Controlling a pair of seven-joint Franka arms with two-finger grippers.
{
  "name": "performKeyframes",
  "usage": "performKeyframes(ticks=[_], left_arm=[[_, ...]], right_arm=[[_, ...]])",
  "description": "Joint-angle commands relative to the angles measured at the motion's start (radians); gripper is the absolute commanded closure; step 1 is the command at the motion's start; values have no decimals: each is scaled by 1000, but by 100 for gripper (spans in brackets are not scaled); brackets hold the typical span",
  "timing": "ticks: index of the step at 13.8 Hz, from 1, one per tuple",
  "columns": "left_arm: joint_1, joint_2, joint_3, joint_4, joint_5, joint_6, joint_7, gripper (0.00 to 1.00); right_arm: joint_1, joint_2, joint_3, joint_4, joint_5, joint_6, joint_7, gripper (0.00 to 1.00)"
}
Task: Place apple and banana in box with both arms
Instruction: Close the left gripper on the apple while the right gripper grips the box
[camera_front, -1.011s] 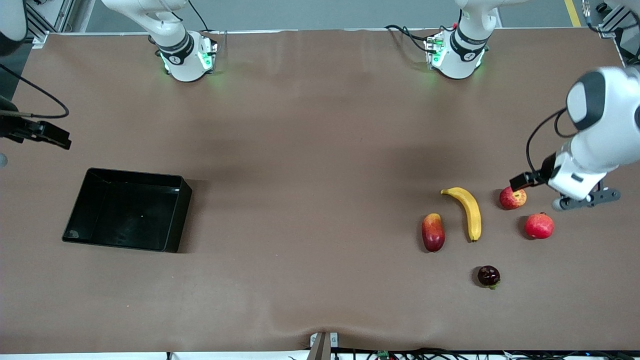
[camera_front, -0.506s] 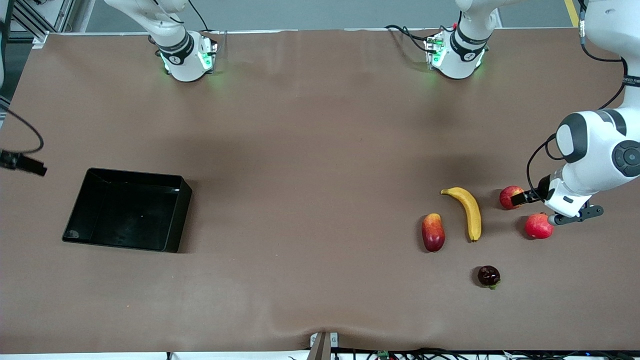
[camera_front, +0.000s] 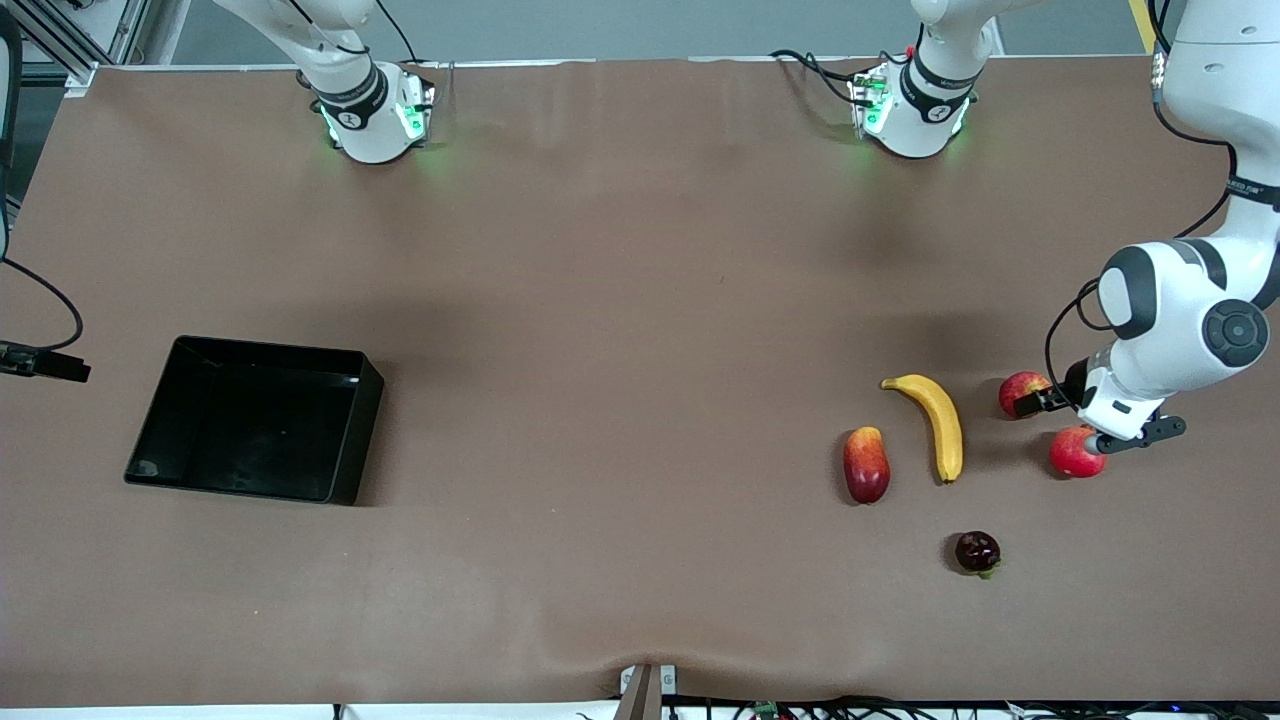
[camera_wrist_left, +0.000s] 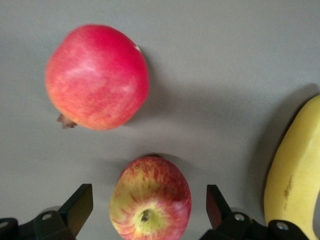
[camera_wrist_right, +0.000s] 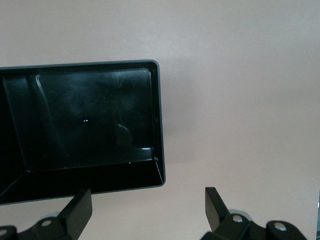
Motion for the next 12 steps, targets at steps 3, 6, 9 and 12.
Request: performKeyframes(ticks=[3, 6, 9, 12], left_arm=[[6, 46, -9, -5, 15, 16, 2, 0], [3, 40, -9, -4, 15, 2, 2, 80], [-5, 0, -13, 7, 16, -50, 4, 100], [-8, -78, -62, 27, 16, -137, -5, 100]], right_arm=[[-43, 87, 16, 16, 50, -11, -167, 0], [-43, 138, 18, 1, 55, 3, -173, 0], [-52, 192, 18, -30, 61, 184, -175, 0], [-78, 235, 18, -91, 62, 342, -161, 0]])
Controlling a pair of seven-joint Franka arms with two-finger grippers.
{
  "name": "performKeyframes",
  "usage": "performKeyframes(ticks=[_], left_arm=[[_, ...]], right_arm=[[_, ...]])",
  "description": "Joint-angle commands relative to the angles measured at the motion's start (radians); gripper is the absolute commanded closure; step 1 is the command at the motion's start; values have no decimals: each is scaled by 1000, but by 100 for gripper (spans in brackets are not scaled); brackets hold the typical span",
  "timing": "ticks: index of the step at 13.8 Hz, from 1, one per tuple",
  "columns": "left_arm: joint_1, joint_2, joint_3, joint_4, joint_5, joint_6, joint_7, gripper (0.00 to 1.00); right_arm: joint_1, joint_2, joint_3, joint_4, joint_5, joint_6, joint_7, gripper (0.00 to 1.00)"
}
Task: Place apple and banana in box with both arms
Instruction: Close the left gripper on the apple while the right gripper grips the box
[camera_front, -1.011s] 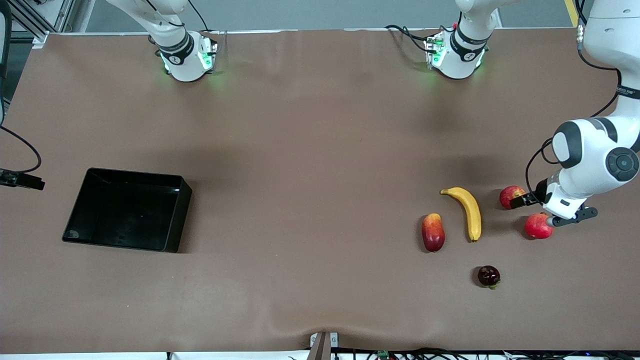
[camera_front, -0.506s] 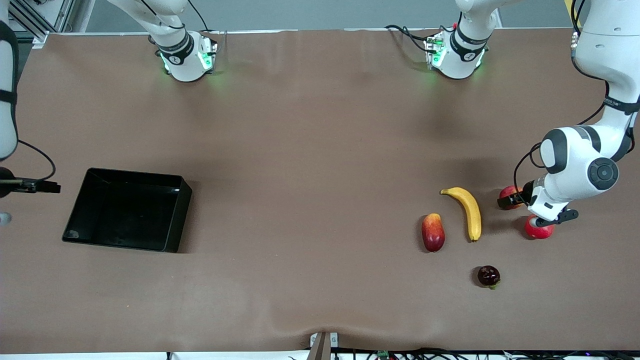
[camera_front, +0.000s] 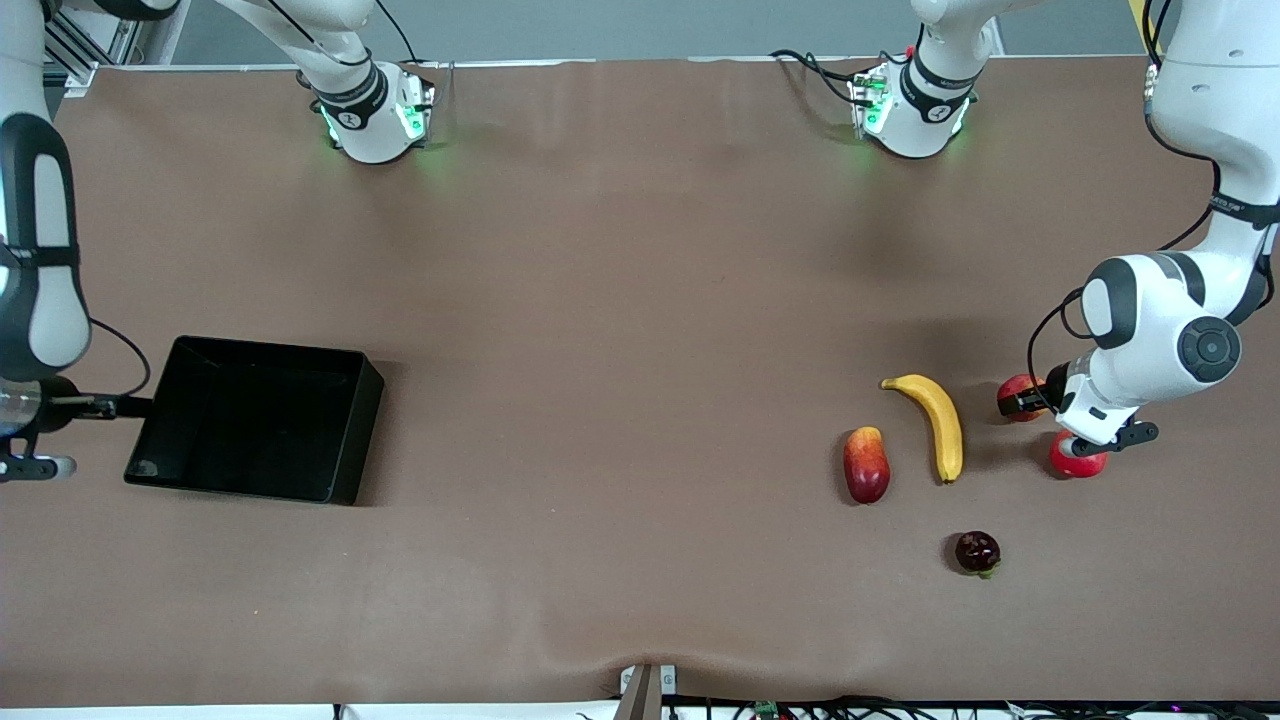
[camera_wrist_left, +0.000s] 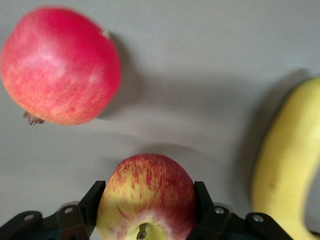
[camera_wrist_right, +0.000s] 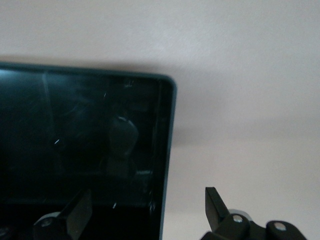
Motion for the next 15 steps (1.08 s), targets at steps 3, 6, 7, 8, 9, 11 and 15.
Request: performKeyframes(ticks=[3, 6, 7, 8, 9, 11, 15], left_arm=[[-4, -142, -67, 55, 16, -184, -6, 100], [-4, -184, -106, 146, 16, -333, -7, 100], [-4, -187, -118, 184, 16, -385, -10, 100], [-4, -190, -127, 224, 15, -434, -13, 100], [-4, -190, -137, 258, 10, -470, -15, 100], [-4, -193, -156, 307, 7, -530, -16, 100], [-4, -228, -183, 335, 6, -564, -16, 100]], right_arm=[[-46, 51, 17, -50, 65, 99, 61, 0], [-47, 63, 17, -82, 70, 103, 126, 1], [-47, 68, 17, -91, 70, 100, 126, 40], [-49, 71, 17, -102, 70, 101, 128, 87], [-49, 74, 17, -104, 70, 98, 126, 100], [-47, 74, 17, -104, 70, 98, 126, 100], [-41, 67, 18, -93, 70, 96, 115, 100]])
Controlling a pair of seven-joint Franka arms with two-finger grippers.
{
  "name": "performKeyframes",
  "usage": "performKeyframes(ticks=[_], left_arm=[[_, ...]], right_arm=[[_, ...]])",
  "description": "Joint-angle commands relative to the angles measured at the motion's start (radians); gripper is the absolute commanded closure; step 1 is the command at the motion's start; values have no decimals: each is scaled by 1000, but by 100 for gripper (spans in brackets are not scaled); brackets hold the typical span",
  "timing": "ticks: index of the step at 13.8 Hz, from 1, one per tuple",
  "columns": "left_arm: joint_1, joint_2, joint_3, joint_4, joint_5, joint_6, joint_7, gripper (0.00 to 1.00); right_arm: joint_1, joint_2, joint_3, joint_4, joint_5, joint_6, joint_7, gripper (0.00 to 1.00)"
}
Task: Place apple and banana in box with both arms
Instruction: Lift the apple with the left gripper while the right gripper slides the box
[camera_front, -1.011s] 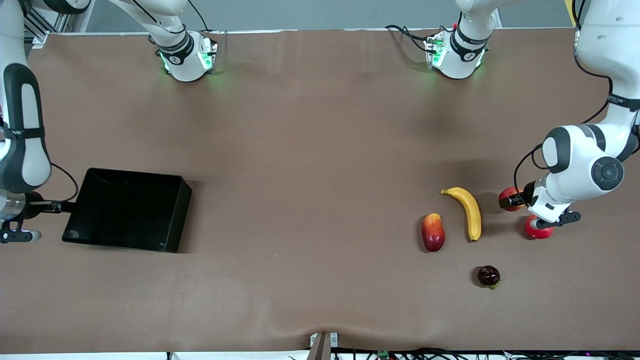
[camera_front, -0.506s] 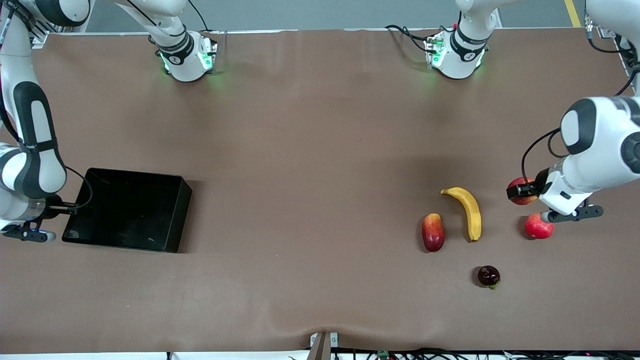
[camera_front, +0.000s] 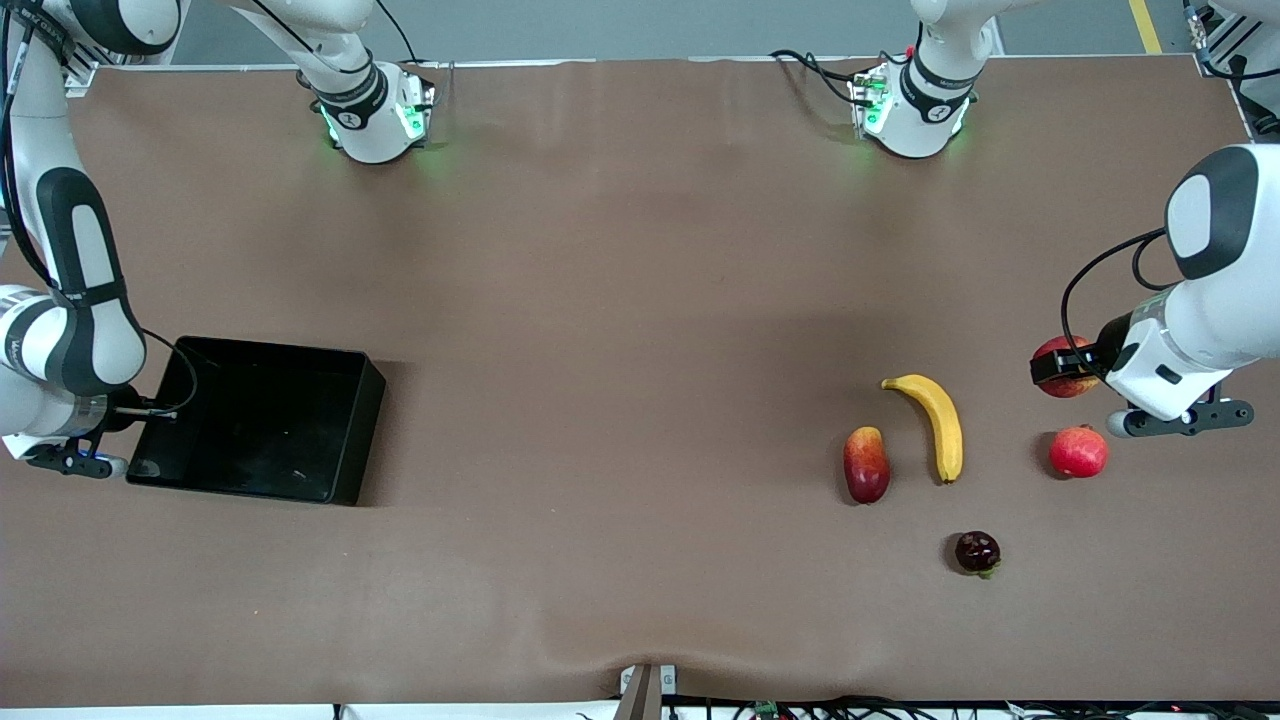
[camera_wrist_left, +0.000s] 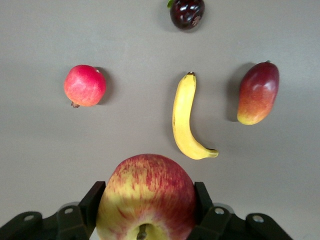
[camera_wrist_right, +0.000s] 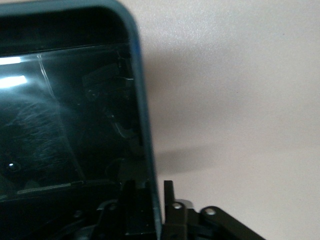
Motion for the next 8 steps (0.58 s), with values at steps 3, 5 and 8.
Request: performKeyframes(ticks=[3, 5, 8], left_arm=[[2, -57, -57, 13, 6, -36, -78, 100], [2, -60, -97, 14, 6, -39, -162, 100], [2, -60, -129, 14, 4, -41, -221, 100]], right_arm=[[20, -53, 58, 9, 10, -8, 3, 100], [25, -89, 130, 34, 10, -23, 11, 100], [23, -99, 280, 91, 10, -82, 14, 100]])
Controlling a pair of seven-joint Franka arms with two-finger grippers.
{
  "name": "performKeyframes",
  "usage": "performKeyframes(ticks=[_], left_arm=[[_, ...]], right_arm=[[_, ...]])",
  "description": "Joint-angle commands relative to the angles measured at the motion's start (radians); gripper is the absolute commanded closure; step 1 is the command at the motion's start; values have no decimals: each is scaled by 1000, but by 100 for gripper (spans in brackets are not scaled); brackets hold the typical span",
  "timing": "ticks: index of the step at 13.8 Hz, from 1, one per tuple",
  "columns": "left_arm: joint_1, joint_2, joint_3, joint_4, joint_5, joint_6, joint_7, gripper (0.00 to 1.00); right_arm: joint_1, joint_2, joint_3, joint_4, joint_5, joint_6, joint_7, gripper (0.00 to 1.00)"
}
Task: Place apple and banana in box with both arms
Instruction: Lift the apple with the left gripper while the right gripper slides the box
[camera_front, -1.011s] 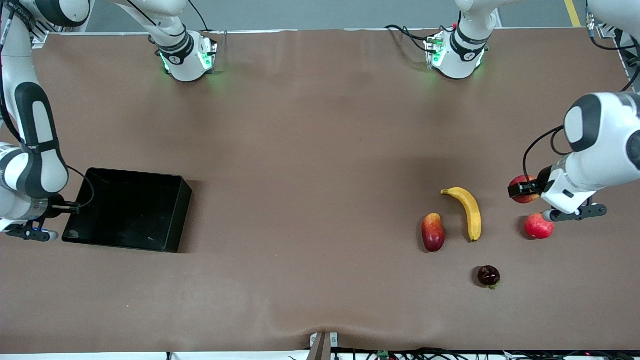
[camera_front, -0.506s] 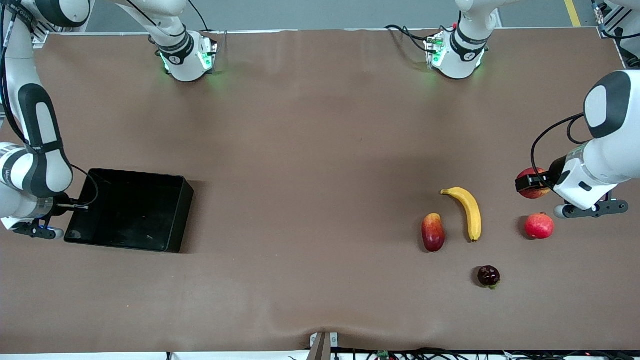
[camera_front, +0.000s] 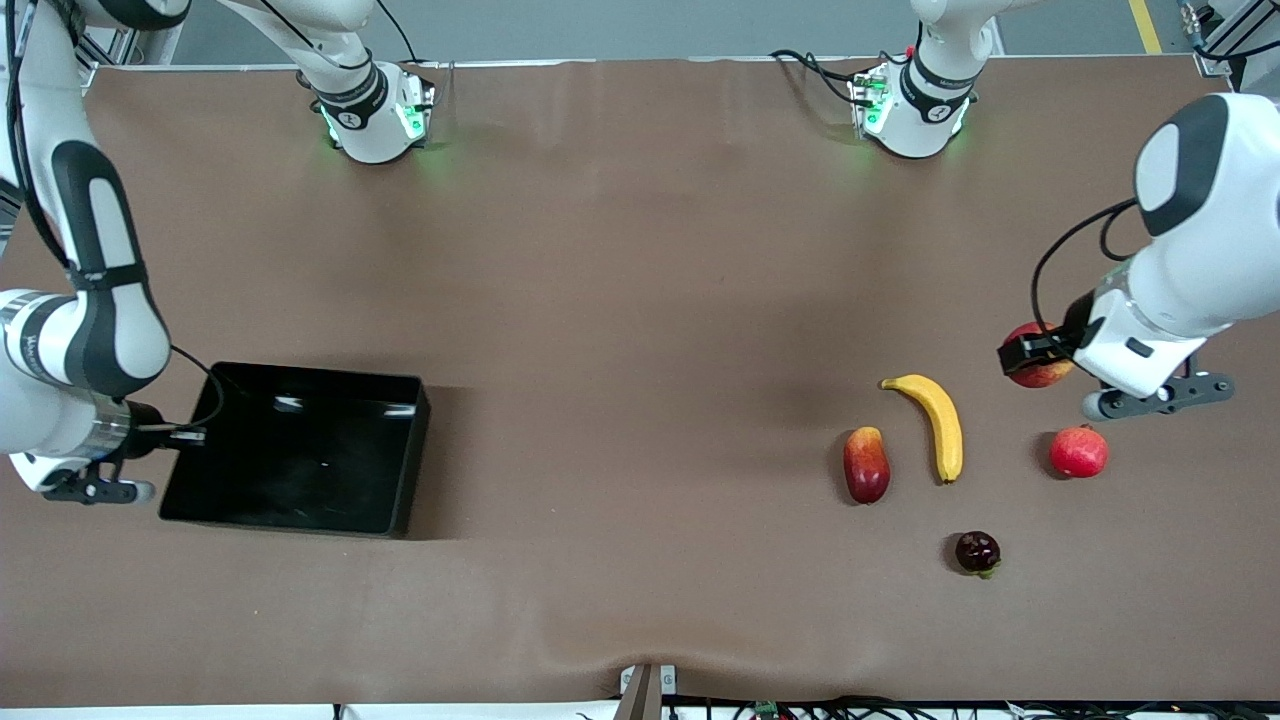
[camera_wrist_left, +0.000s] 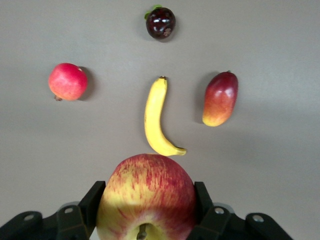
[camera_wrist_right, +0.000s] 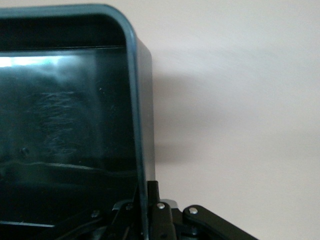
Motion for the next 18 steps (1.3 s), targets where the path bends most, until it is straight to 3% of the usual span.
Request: performKeyframes(ticks=[1, 3, 5, 7, 12, 14, 18], left_arm=[[5, -15, -25, 0, 4, -17, -53, 100], [5, -15, -52, 0, 4, -17, -98, 100], [5, -12, -72, 1, -13, -18, -153, 100], [3, -10, -75, 1, -27, -17, -182, 100], [3, -6, -133, 3, -40, -17, -284, 100], [3, 1, -153, 3, -40, -15, -319, 100], [-4, 10, -161, 3, -74, -6, -390, 100]], right_arm=[[-9, -28, 128, 28, 8, -66, 15, 100], [-7, -22, 174, 27, 21, -109, 18, 100], [19, -16, 182, 21, 102, -111, 29, 100], [66, -12, 182, 21, 122, -109, 90, 100], [273, 27, 182, 27, 122, -82, 388, 100], [368, 51, 179, 22, 122, -23, 416, 100], [541, 85, 174, 15, 108, 44, 699, 100]])
